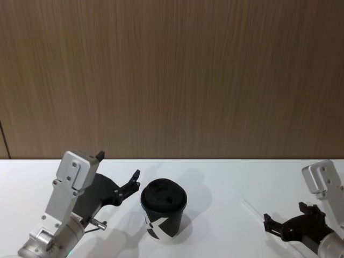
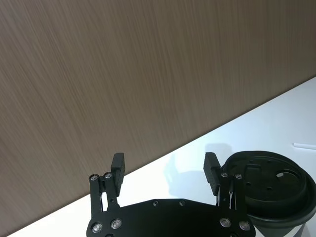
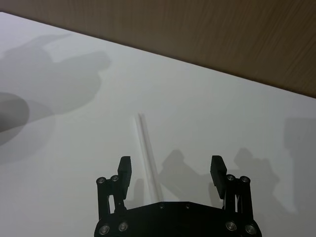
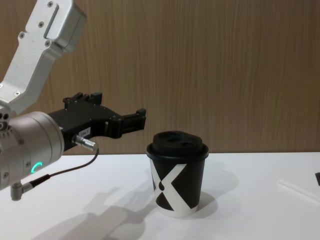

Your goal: Pick up the straw with one hand, pass it to the other hand, and insert it into the cup.

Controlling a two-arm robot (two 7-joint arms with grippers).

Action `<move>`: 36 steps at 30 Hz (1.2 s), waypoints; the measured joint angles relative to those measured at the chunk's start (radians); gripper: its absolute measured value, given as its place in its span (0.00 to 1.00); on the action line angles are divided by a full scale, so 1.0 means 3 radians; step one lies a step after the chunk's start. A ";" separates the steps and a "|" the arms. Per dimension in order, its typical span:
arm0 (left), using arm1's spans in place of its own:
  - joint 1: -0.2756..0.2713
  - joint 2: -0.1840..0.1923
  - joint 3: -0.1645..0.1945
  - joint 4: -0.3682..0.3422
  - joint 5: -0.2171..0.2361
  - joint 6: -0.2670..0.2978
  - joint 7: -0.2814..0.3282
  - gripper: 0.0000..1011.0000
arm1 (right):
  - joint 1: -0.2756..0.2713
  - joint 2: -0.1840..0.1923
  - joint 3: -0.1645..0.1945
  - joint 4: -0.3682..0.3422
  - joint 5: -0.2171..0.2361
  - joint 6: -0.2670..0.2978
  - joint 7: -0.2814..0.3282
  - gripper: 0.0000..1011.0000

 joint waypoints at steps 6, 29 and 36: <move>0.0000 0.0000 0.0000 0.0000 0.0000 0.0000 0.0000 0.99 | -0.0043 -0.0007 0.0065 -0.0058 0.0048 0.0123 0.0030 0.99; 0.0000 0.0000 0.0000 0.0000 0.0000 0.0000 0.0000 0.99 | -0.0114 -0.0010 0.0162 -0.0119 0.0082 0.0415 0.0102 0.99; 0.0000 0.0000 0.0000 0.0000 0.0000 0.0000 0.0000 0.99 | -0.0106 -0.0034 0.0172 -0.0093 0.0079 0.0458 0.0116 0.99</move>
